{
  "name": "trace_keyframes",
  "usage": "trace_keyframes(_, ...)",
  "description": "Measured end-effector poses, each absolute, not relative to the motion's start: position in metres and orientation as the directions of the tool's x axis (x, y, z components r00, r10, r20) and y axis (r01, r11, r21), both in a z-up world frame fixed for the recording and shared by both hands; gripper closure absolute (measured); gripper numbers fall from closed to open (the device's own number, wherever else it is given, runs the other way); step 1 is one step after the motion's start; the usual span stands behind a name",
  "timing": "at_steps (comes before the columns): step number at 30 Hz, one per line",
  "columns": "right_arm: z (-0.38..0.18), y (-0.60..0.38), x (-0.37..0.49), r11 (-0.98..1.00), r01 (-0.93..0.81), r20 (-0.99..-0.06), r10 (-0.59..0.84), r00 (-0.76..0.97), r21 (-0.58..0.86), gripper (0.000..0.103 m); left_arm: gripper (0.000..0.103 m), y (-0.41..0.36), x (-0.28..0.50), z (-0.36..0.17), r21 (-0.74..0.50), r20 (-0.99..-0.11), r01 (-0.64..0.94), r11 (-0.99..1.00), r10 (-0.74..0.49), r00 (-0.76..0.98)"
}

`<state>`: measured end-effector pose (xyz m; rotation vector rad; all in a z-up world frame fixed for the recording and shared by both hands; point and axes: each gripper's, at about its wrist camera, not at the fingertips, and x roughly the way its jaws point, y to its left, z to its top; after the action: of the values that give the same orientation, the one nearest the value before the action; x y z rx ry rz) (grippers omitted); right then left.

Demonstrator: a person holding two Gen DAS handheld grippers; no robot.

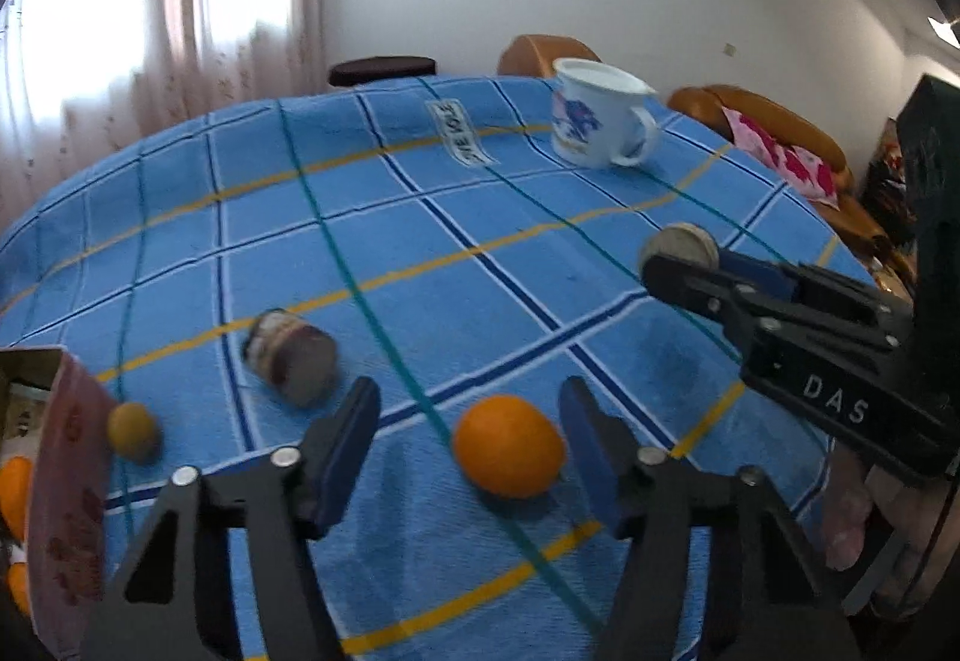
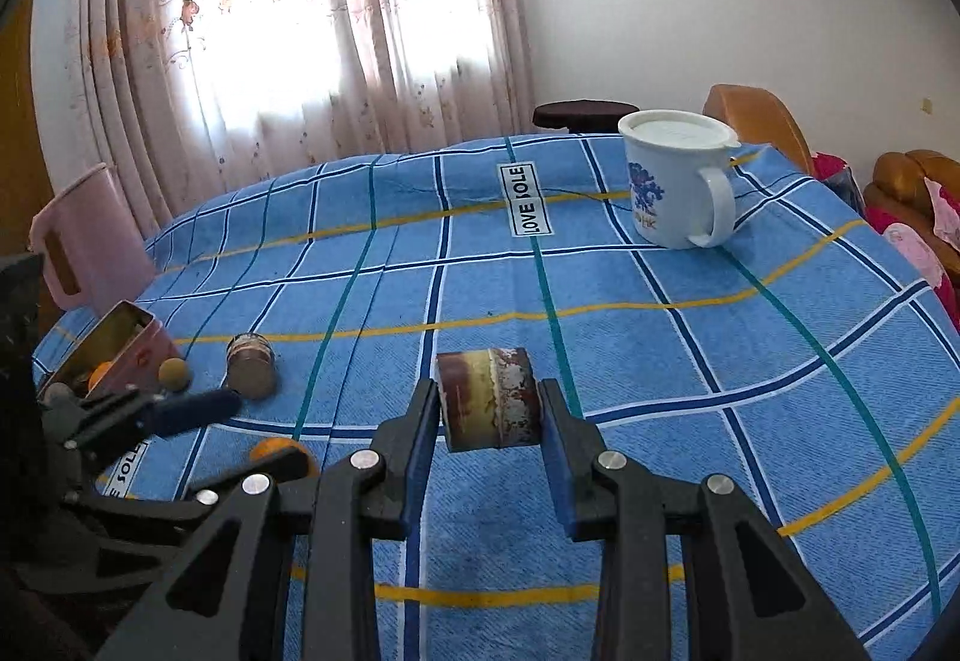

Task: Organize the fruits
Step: 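Grasp an orange with the left gripper while the right gripper grasps a brown fruit slice, then carry the orange and brown slice into the pink tin and release both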

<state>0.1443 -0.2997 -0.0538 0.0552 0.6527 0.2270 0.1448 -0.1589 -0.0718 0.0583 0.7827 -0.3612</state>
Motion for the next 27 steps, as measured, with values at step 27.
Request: trace_keyframes(27, -0.045, -0.295, 0.130, 0.951, -0.281, -0.505, 0.309, 0.806, 0.133, 0.068, 0.064, -0.148, 0.121, -0.055, -0.058, -0.586, 0.302, 0.952, -0.277, 0.762)
